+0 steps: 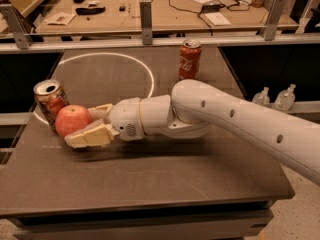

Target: Move apple near orange can

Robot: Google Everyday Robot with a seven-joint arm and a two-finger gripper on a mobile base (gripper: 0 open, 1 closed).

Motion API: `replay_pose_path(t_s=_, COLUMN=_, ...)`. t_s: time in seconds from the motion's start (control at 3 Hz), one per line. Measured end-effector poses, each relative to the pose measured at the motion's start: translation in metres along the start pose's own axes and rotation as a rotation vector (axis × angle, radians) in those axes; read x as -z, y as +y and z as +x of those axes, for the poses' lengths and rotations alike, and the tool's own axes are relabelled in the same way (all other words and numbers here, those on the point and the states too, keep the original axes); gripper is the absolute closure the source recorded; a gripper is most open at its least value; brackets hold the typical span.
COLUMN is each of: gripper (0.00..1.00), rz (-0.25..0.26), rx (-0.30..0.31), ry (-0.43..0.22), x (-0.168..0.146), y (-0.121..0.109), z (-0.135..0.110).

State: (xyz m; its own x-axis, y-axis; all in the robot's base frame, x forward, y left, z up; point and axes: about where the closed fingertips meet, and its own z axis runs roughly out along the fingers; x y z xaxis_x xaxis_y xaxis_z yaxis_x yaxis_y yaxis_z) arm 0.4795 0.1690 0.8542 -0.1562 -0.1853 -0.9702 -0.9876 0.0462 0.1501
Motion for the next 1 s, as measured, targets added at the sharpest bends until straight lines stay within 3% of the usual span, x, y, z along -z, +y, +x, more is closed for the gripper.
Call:
replay_pose_path(t_s=0.67, gripper=1.0, rz=-0.051, rx=0.077, ry=0.042, x=0.0, y=0.006, z=0.014)
replay_pose_path(t_s=1.0, gripper=0.83, rz=-0.056, rx=0.143, ry=0.1, x=-0.002, y=0.013, z=0.02)
